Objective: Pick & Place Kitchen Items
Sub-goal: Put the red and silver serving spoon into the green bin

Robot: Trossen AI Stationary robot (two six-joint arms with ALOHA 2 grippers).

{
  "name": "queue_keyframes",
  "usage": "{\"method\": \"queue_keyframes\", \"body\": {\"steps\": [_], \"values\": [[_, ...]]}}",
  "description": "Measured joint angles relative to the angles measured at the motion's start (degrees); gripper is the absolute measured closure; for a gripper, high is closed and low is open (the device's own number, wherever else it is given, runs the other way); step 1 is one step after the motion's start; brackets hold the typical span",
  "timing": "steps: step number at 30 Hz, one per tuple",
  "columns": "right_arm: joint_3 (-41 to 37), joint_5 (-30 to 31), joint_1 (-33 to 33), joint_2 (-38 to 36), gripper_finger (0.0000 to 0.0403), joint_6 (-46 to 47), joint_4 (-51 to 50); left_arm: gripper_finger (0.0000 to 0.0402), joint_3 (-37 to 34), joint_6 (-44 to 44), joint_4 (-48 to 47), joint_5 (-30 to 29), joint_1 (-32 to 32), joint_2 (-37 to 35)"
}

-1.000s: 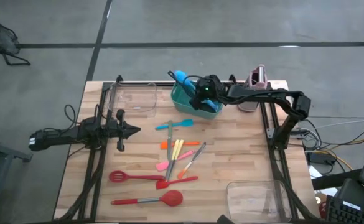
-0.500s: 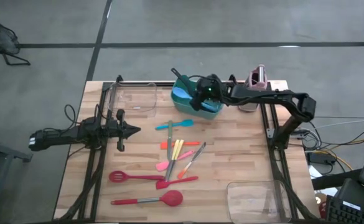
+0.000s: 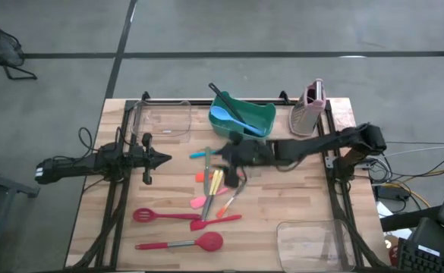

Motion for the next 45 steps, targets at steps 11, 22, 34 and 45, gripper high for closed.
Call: {"method": "queue_keyframes", "body": {"steps": [11,22,34,45], "values": [[11.37,-0.49,9.29,12.16,0.0169,-0.71,-1.26,0.0383,-0.01,0.0,0.0,0.0,0.0,0.02],[22.22,-1.81,13.77,27.16,0.0132,2.2,-1.33,0.0383,0.0,0.0,-0.07,0.0,0.0,0.2],[34.27,-1.95,18.48,39.01,0.0108,4.95,-4.72,0.0383,0.04,0.0,-0.33,0.04,-0.02,0.44],[45.66,-1.56,19.81,49.15,0.0129,9.98,-15.02,0.0383,0.04,0.0,-0.35,0.02,0.0,0.44]]}}
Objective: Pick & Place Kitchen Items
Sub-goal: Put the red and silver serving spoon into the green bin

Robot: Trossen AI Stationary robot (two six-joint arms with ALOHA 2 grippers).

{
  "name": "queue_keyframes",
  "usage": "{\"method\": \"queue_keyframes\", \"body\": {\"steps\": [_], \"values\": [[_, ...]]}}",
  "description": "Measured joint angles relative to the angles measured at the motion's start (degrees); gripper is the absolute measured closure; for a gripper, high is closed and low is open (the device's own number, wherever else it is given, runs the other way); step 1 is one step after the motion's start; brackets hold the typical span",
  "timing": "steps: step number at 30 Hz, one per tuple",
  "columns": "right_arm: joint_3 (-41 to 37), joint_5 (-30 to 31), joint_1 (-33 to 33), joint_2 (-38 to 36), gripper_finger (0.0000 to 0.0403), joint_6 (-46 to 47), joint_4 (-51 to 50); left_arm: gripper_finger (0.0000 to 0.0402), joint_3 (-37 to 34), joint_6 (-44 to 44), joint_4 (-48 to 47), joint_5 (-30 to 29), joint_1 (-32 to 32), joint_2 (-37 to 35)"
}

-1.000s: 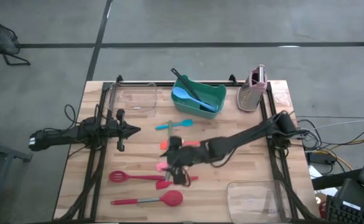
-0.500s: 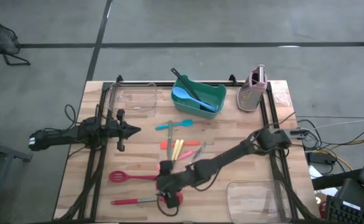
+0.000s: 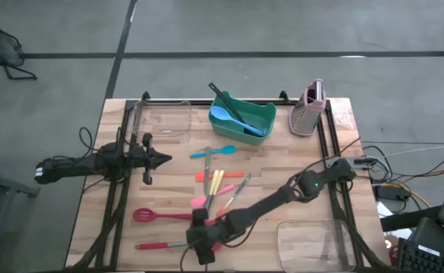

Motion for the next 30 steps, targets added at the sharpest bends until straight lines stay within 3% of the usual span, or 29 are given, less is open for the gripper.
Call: {"method": "queue_keyframes", "body": {"steps": [10,19,30], "values": [[1.82,0.18,0.07,1.15,0.0207,1.69,-1.96,0.0383,0.0,0.0,-0.02,0.0,-0.02,0.0],[1.91,-0.02,0.07,0.69,0.033,0.48,-4.46,0.0383,-0.02,0.0,-0.02,0.0,-0.02,0.02],[1.79,0.62,0.02,-4.72,0.0331,-1.84,-12.72,0.0383,-0.02,0.0,-0.02,-0.02,-0.01,0.02]]}}
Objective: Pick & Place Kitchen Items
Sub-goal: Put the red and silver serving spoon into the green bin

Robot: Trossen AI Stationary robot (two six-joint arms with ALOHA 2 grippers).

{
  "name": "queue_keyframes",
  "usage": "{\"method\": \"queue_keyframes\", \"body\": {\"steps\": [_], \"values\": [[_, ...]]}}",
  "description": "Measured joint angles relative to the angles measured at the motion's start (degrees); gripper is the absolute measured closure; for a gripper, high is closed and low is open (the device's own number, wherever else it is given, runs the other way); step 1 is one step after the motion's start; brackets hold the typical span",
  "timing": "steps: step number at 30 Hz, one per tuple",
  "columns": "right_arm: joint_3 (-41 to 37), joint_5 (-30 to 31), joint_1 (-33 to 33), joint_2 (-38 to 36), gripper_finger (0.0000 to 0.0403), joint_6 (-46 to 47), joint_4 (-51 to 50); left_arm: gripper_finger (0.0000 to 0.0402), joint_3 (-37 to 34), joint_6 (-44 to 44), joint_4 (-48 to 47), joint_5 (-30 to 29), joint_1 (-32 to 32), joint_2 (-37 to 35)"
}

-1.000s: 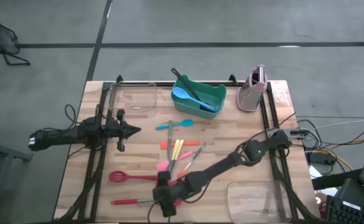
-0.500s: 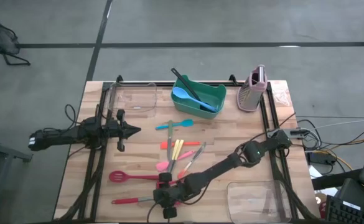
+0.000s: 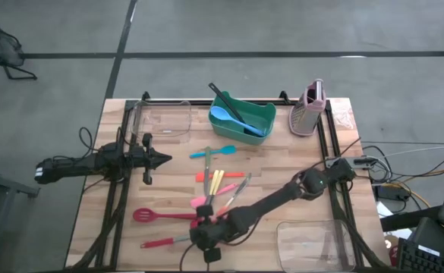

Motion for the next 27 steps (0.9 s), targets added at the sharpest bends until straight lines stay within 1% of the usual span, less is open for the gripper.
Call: {"method": "queue_keyframes", "body": {"steps": [8,17,27], "values": [[-0.01,7.28,0.02,-4.25,0.0331,0.14,-7.1,0.0383,-0.01,0.0,0.0,0.01,0.01,0.0],[-0.01,12.27,0.11,-8.88,0.0331,0.21,-13.81,0.0383,-0.04,0.0,0.0,-0.01,0.0,0.0],[-0.05,19.74,0.11,-14.32,0.0331,0.33,-22.55,0.0383,-0.04,0.02,0.0,0.02,0.02,0.0]]}}
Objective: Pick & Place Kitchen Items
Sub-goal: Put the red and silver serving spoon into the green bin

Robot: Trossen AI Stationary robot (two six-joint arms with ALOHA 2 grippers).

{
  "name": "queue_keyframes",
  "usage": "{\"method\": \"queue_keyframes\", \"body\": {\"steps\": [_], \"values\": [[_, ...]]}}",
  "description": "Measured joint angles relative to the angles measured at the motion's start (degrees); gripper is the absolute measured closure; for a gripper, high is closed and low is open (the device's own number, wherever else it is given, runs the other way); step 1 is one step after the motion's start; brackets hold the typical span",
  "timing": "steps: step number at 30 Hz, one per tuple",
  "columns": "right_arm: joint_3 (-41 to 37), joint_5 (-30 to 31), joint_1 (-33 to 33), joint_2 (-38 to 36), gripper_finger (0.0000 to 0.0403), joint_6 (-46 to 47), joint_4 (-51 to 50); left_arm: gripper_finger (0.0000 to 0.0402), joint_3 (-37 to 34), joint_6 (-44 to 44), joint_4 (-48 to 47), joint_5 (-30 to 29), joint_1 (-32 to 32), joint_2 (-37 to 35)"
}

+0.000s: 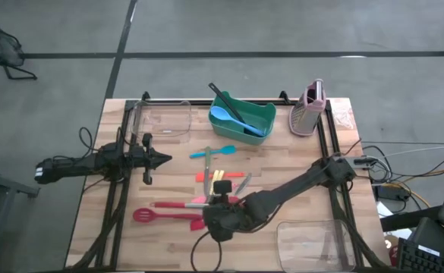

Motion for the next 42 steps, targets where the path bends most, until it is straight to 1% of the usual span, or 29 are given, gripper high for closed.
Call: {"method": "queue_keyframes", "body": {"steps": [5,13,20,23,31,35,37,42], "values": [[-0.06,4.2,0.0,-2.13,0.0331,0.01,-3.62,0.0383,0.0,-0.02,0.0,-0.02,-0.01,0.0],[-0.14,9.15,-0.02,-3.98,0.0331,1.1,-8.21,0.0383,0.0,-0.02,0.0,0.0,-0.02,0.0],[-0.16,16.78,-0.77,-4.96,0.0331,2.6,-13.05,0.0383,0.0,-0.02,0.02,-0.02,0.0,0.0],[-0.16,18.74,-2.11,-5.03,0.0331,2.95,-14.38,0.0383,0.0,-0.02,0.02,-0.03,0.0,0.0],[-0.16,19.53,-5.31,-5.03,0.0331,3.52,-19.18,0.0383,0.0,-0.02,0.04,-0.02,-0.02,0.0],[-0.16,22.49,-6.3,-5.13,0.0331,3.42,-22.07,0.0383,0.0,-0.02,0.07,-0.02,-0.01,0.0],[-0.16,23.64,-6.99,-5.41,0.0331,3.25,-22.34,0.0383,0.0,-0.02,0.07,-0.02,-0.02,0.0],[-1.09,23.25,-8.35,-6.71,0.0331,4.53,-21.9,0.0383,-0.02,-0.02,0.09,-0.02,-0.01,0.0]]}}
